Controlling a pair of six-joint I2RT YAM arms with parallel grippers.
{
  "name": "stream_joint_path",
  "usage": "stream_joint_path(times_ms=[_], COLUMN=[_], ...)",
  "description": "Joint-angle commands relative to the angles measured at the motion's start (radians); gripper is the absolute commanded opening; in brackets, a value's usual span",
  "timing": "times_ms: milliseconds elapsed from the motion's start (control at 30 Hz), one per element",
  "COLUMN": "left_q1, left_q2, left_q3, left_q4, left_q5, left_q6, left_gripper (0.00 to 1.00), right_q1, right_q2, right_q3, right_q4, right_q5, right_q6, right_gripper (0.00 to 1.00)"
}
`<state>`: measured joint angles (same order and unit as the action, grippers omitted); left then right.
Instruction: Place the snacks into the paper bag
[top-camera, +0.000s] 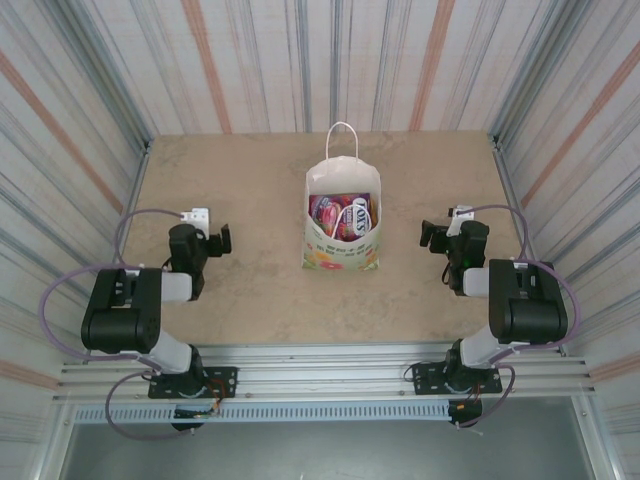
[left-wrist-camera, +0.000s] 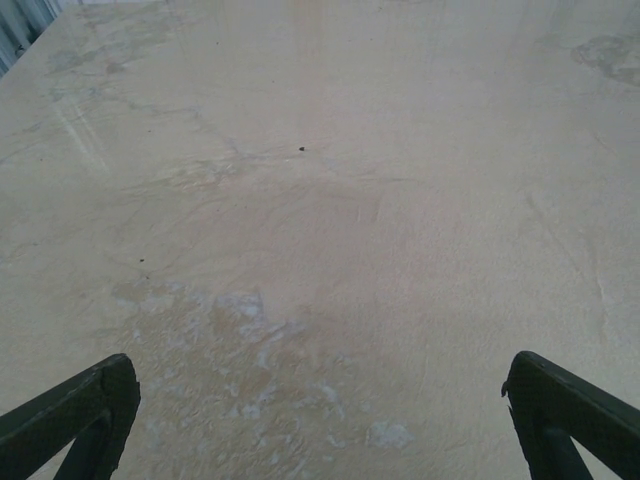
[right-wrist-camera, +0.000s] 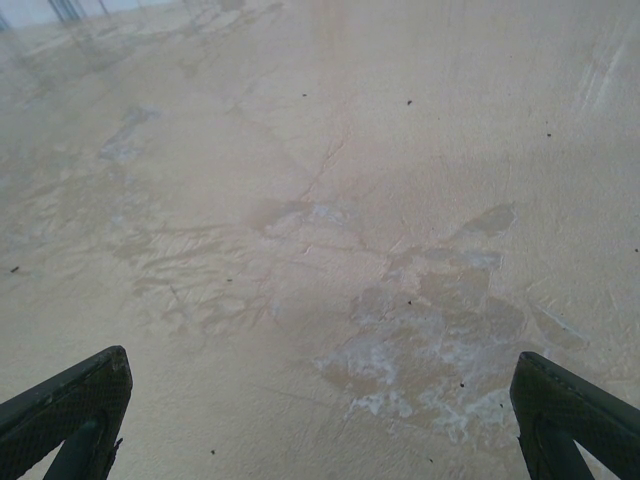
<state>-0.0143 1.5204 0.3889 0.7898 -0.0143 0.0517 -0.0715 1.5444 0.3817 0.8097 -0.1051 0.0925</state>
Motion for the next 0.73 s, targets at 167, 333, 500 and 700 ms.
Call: stream_joint_path(times_ms=[167, 333, 500, 700], left_q1=[-0.006, -0.006, -0.006, -0.012], left_q2=[-0.012, -0.012, -0.007, -0.012], left_q3=[0.018, 0.018, 0.026, 0.019], left_q4=[0.004, 0.003, -0.005, 0.003], left_q5=[0.011, 0.012, 0.013, 0.007], left_q6=[0.004, 0.004, 0.004, 0.011], left_gripper=[0.99, 0.99, 0.99, 0.99], right_q1=[0.003, 0.003, 0.003, 0.004], right_q2=[0.004, 0.003, 0.004, 0.003], right_q3=[0.02, 0.019, 0.02, 0.022], right_q4=[0.014, 0.014, 0.013, 0.01], right_q5=[0.011, 0.011, 0.012, 0.013], right_q6=[-0.006, -0.005, -0.007, -0.006], right_gripper=[0.99, 0.99, 0.99, 0.99])
